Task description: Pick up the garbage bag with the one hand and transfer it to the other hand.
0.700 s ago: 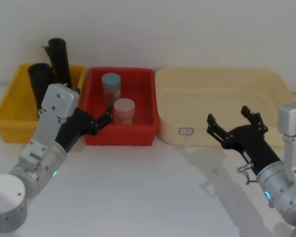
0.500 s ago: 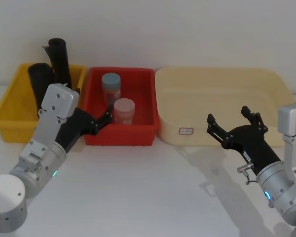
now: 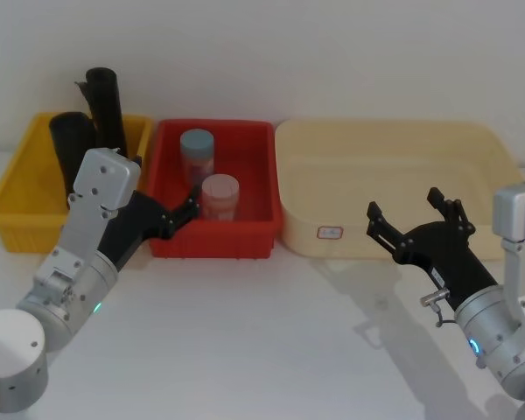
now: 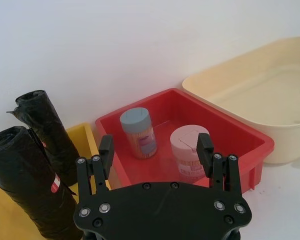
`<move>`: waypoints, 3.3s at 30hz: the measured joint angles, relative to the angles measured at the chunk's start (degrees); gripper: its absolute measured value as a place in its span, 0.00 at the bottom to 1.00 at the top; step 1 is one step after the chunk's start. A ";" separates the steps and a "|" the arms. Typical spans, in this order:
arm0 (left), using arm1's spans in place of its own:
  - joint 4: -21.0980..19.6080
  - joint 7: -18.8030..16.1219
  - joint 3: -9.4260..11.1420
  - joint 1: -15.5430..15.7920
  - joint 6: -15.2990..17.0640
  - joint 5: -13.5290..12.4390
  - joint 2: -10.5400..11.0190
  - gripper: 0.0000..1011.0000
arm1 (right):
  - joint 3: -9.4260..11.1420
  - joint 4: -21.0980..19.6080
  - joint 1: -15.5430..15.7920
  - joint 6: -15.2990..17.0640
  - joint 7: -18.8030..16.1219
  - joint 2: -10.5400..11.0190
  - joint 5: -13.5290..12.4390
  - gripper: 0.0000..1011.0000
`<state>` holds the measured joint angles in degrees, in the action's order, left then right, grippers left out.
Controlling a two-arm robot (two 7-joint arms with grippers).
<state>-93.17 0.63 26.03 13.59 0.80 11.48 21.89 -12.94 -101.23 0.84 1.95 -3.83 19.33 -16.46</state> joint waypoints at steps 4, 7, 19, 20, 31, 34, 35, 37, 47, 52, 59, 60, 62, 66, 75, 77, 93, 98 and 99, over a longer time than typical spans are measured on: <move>0.00 0.00 0.00 0.00 0.00 0.00 0.00 0.99 | 0.00 0.00 0.00 0.00 0.00 0.00 0.00 0.99; 0.00 0.00 0.00 0.00 0.00 0.00 0.00 0.99 | 0.00 0.00 0.00 0.00 0.00 0.00 0.00 0.99; 0.00 0.00 0.00 0.00 0.00 0.00 0.00 0.99 | 0.00 0.00 0.00 0.00 0.00 0.00 0.00 0.99; 0.00 0.00 0.00 0.00 0.00 0.00 0.00 0.99 | 0.00 0.00 0.00 0.00 0.00 0.00 0.00 0.99; 0.00 0.00 0.00 0.00 0.00 0.00 0.00 0.99 | 0.00 0.00 0.00 0.00 0.00 0.00 0.00 0.99; 0.00 0.00 0.00 0.00 0.00 0.00 0.00 0.99 | 0.00 0.00 0.00 0.00 0.00 0.00 0.00 0.99; 0.00 0.00 0.00 0.00 0.00 0.00 0.00 0.99 | 0.00 0.00 0.00 0.00 0.00 0.00 0.00 0.99; 0.00 0.00 0.00 0.00 0.00 0.00 0.00 0.99 | 0.00 0.00 0.00 0.00 0.00 0.00 0.00 0.99; 0.00 0.00 0.00 0.00 0.00 0.00 0.00 0.99 | 0.00 0.00 0.00 0.00 0.00 0.00 0.00 0.99; 0.00 0.00 0.00 0.00 0.00 0.00 0.00 0.99 | 0.02 0.01 -0.13 0.14 -0.10 0.00 0.00 0.99; 0.00 0.00 0.00 0.00 0.00 0.00 0.00 0.99 | 0.12 0.60 -2.07 1.94 -2.38 0.34 -1.29 0.99; 0.00 0.00 0.00 0.00 0.00 0.00 0.00 0.99 | 0.13 0.76 -2.50 2.32 -2.88 0.38 -1.63 0.99; -0.01 0.00 0.00 0.00 0.00 0.00 0.00 0.99 | 0.17 1.25 -3.80 3.39 -4.15 0.56 -2.52 0.99; -0.01 0.00 0.00 0.00 0.00 0.00 0.00 0.99 | 0.17 2.25 -6.25 5.61 -6.60 0.83 -4.41 0.99; 0.00 0.00 0.00 0.00 0.00 0.00 0.00 0.99 | -0.67 5.92 -14.05 11.49 -13.10 1.23 -9.13 0.99; 0.00 0.00 0.00 0.00 0.00 0.00 0.00 0.99 | -0.92 7.07 -15.51 12.43 -14.25 1.22 -9.83 0.99; -0.01 0.00 0.00 0.00 0.00 0.00 0.00 0.99 | -7.48 30.15 -37.49 18.17 -26.85 -3.89 -13.75 0.99; -0.01 0.00 0.00 0.00 0.00 0.00 0.00 0.99 | -9.95 38.20 -43.42 18.55 -29.24 -6.40 -13.73 0.99; -0.01 0.00 0.00 0.00 0.00 0.00 0.00 0.99 | -10.60 39.93 -44.71 18.69 -29.79 -6.95 -13.68 0.99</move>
<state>-93.18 0.63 26.02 13.59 0.79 11.48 21.90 -23.54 -61.29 -43.87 20.64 -33.61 12.39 -30.14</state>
